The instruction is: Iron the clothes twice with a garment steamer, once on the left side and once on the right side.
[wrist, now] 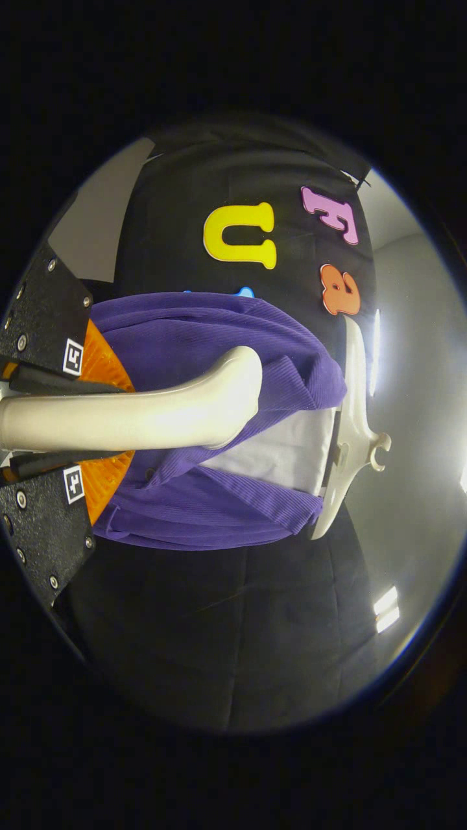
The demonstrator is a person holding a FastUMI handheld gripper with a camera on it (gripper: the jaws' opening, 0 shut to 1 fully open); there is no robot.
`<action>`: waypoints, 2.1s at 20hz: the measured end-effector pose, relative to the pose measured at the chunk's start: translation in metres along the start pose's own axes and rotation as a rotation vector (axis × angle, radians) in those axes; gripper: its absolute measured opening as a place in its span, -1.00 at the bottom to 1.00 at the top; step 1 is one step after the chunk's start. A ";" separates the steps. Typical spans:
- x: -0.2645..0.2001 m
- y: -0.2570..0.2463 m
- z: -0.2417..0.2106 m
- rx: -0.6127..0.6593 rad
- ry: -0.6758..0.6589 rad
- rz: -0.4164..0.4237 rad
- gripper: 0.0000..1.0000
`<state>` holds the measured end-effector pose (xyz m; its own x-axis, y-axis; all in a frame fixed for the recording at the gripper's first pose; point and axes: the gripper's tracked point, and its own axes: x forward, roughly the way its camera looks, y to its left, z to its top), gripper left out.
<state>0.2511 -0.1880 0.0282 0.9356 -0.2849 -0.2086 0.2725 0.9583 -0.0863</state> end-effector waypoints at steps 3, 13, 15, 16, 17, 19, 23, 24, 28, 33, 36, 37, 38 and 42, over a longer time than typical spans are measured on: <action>-0.001 -0.001 -0.033 -0.045 0.043 0.007 -0.28; -0.002 -0.022 -0.138 -0.102 0.241 0.002 -0.28; -0.001 -0.026 -0.155 -0.104 0.273 -0.003 -0.28; -0.001 -0.027 -0.163 -0.106 0.287 -0.004 -0.28; -0.002 -0.029 -0.169 -0.107 0.300 -0.003 -0.28; -0.006 -0.028 -0.181 -0.115 0.325 -0.001 -0.28; -0.003 -0.034 -0.207 -0.115 0.373 0.000 -0.28; -0.001 -0.035 -0.212 -0.118 0.387 0.005 -0.28; -0.002 -0.039 -0.253 -0.126 0.474 0.019 -0.28; -0.027 -0.047 -0.281 -0.102 0.529 0.037 -0.28; -0.042 -0.063 -0.280 -0.093 0.528 0.039 -0.28; -0.048 -0.067 -0.276 -0.089 0.517 0.045 -0.28; -0.054 -0.072 -0.269 -0.093 0.489 0.052 -0.28; -0.078 -0.093 -0.241 -0.101 0.374 0.053 -0.28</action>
<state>0.0989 -0.2611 -0.1824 0.7965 -0.2424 -0.5540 0.1855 0.9699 -0.1577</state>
